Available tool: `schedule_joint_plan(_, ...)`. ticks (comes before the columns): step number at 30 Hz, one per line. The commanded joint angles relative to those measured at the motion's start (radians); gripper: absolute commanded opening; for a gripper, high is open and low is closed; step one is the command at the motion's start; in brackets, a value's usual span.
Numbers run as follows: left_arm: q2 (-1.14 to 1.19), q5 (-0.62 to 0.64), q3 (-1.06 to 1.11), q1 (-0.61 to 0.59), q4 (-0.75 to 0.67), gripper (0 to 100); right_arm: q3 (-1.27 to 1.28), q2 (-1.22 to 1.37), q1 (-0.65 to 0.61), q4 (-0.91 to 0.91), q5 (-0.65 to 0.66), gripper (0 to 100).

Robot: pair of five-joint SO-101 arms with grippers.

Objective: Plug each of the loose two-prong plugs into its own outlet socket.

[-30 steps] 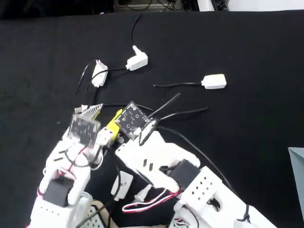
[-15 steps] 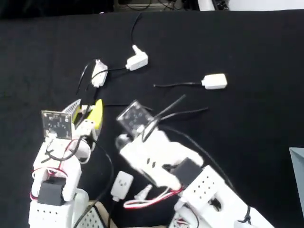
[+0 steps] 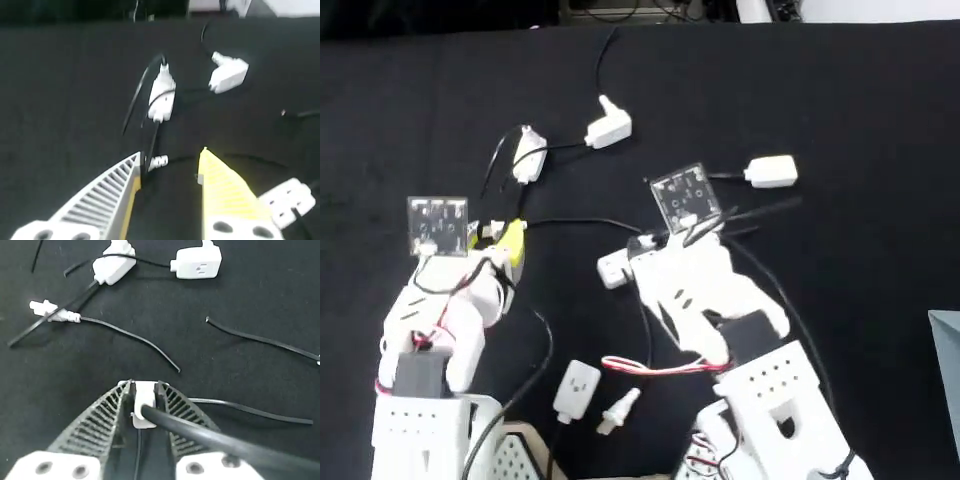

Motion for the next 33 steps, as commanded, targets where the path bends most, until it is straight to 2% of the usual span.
schedule_joint_plan(1,0.143,0.000,-0.087,-0.013,-0.003,19,-0.061,0.047,-0.005,-0.038,-0.015,1.1)
schedule_joint_plan(4,0.216,-0.043,-0.114,-0.039,-0.002,19,-0.091,0.176,-0.005,-0.098,-0.018,1.1)
schedule_joint_plan(10,0.353,-0.046,-0.166,-0.171,-0.003,19,-0.306,0.519,-0.011,-0.106,-0.100,1.1)
schedule_joint_plan(17,0.377,-0.052,-0.151,-0.188,-0.020,19,-0.449,0.786,-0.025,-0.112,-0.114,1.1)
schedule_joint_plan(23,0.379,-0.054,-0.127,-0.183,-0.064,19,-0.444,0.848,-0.054,-0.127,-0.114,1.1)
schedule_joint_plan(28,0.379,-0.054,-0.127,-0.183,-0.066,19,-0.351,0.842,-0.091,-0.226,-0.109,1.1)
schedule_joint_plan(33,0.379,-0.054,-0.127,-0.183,-0.066,19,-0.344,0.782,-0.091,-0.180,-0.110,1.1)
